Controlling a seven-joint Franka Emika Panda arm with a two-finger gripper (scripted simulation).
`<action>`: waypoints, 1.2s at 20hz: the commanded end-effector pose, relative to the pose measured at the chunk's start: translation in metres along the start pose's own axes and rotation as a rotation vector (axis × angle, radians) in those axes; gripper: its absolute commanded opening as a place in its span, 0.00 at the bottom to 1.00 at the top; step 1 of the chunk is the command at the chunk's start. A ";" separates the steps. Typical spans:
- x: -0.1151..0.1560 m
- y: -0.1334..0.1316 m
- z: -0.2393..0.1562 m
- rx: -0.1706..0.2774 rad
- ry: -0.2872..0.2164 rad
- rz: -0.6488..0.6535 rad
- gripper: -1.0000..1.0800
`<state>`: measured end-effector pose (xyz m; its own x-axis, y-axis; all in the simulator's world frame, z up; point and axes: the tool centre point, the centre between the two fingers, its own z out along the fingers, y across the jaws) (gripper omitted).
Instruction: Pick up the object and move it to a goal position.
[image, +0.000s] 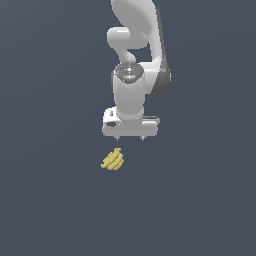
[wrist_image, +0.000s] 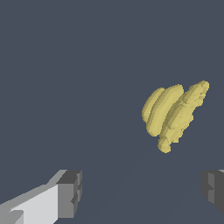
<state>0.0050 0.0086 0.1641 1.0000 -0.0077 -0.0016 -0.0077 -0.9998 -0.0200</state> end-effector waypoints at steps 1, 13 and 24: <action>0.000 0.000 0.000 0.000 0.000 0.000 1.00; -0.001 0.002 0.002 -0.006 -0.007 0.005 1.00; 0.000 0.013 0.020 -0.112 -0.003 0.045 1.00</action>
<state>0.0050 -0.0019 0.1474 0.9989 -0.0461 -0.0051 -0.0456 -0.9964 0.0718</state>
